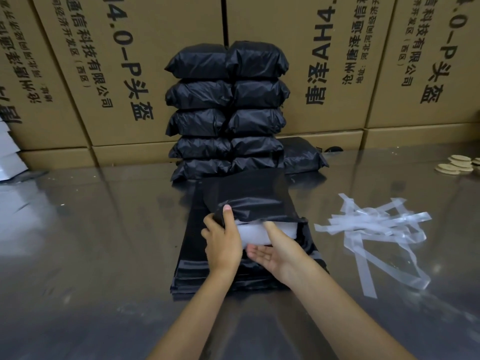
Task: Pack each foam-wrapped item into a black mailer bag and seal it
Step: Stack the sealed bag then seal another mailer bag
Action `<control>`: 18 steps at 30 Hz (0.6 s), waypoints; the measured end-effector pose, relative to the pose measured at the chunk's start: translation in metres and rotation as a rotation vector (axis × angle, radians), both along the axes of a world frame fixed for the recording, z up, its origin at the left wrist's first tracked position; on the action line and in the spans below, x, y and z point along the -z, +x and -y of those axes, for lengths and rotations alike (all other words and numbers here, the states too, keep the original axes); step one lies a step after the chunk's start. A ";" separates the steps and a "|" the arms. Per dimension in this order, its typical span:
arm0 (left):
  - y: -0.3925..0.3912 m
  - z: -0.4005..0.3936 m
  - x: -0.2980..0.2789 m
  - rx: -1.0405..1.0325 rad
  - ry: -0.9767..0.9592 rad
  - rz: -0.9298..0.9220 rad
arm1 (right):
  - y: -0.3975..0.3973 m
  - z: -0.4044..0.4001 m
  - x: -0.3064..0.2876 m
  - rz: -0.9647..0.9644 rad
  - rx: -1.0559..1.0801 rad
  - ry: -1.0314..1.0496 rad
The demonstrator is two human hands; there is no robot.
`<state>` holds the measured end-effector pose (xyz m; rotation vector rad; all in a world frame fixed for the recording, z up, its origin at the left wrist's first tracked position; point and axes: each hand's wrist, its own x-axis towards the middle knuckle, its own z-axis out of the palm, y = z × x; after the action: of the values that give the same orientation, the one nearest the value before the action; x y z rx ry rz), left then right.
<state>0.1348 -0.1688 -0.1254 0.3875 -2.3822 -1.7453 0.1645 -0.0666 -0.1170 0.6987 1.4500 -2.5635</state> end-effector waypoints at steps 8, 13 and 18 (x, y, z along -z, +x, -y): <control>-0.003 0.021 0.007 0.117 -0.115 -0.203 | -0.024 0.001 0.000 -0.055 0.094 -0.188; -0.009 0.027 0.012 0.195 -0.258 -0.206 | -0.048 0.011 0.004 -0.113 0.118 -0.219; -0.009 0.035 0.019 0.292 -0.225 -0.309 | -0.083 0.013 0.003 -0.064 0.240 -0.162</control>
<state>0.1258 -0.2033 -0.1442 -0.2556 -2.4552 -1.4807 0.0818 -0.0798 -0.1202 0.8171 1.2230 -2.8684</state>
